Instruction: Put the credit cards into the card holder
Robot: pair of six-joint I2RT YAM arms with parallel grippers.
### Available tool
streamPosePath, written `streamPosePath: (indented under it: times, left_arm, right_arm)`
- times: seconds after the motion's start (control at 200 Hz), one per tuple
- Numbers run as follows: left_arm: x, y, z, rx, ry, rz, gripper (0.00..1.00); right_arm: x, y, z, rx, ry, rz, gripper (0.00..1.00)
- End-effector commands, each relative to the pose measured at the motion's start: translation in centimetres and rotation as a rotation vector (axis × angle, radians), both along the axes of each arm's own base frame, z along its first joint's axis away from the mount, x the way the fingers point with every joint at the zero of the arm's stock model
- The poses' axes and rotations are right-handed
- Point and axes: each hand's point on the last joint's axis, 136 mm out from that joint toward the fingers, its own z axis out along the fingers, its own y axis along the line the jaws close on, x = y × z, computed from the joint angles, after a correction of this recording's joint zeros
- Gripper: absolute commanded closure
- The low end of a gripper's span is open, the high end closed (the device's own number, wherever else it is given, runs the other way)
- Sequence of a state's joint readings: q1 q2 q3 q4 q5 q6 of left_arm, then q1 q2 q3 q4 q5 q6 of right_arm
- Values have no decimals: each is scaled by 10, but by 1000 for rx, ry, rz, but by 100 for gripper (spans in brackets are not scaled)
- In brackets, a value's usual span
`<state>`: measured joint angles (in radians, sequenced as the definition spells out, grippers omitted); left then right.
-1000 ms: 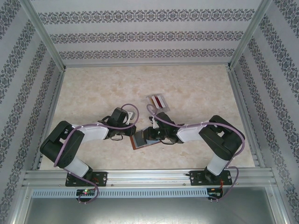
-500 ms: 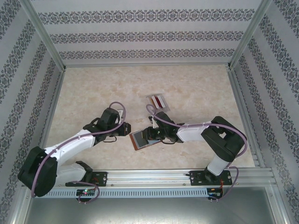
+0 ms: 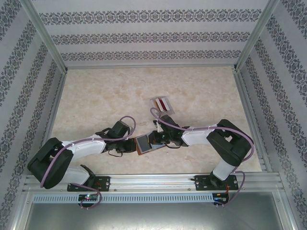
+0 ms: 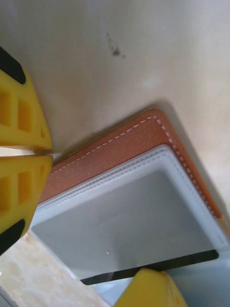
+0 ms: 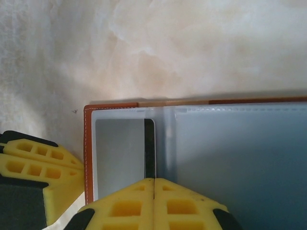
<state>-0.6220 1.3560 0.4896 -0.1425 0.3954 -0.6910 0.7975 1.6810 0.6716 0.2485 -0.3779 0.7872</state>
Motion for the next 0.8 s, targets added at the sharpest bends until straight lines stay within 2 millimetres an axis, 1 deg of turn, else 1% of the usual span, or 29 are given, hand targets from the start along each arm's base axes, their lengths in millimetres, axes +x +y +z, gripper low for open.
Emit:
streamPosePath:
  times: [0.0, 0.175, 0.26, 0.3, 0.315, 0.38, 0.49, 0.62, 0.724, 0.794]
  left_arm:
    - [2, -10, -10, -16, 6, 1, 94]
    - [5, -17, -14, -12, 15, -15, 98]
    - [5, -19, -13, -9, 16, -23, 99]
    - [5, -18, -12, -5, 13, -21, 99]
    - [5, -17, -12, -1, 13, -22, 99]
    - [5, -14, -9, 12, 4, -14, 98]
    - [5, -7, -4, 36, -18, -8, 97]
    - [5, -3, 0, 54, -35, -11, 96]
    - [4, -2, -2, 59, -31, -18, 96]
    - [3, -3, -1, 58, -29, -21, 96]
  right_arm:
    - [-1, 10, -2, 7, 2, -4, 100]
    - [-5, 23, 0, 16, 0, 12, 100]
    - [-5, 22, 3, 13, -13, 11, 100]
    - [-4, 20, 5, 5, -27, 8, 93]
    - [-3, 18, 6, -3, -34, 7, 91]
    - [-3, 12, 10, -23, -61, 12, 87]
    - [-2, -3, 21, -71, -116, 8, 80]
    - [3, -29, 31, -192, -202, 5, 64]
    - [8, -50, 33, -295, -256, 7, 61]
    - [11, -59, 35, -356, -293, 20, 56]
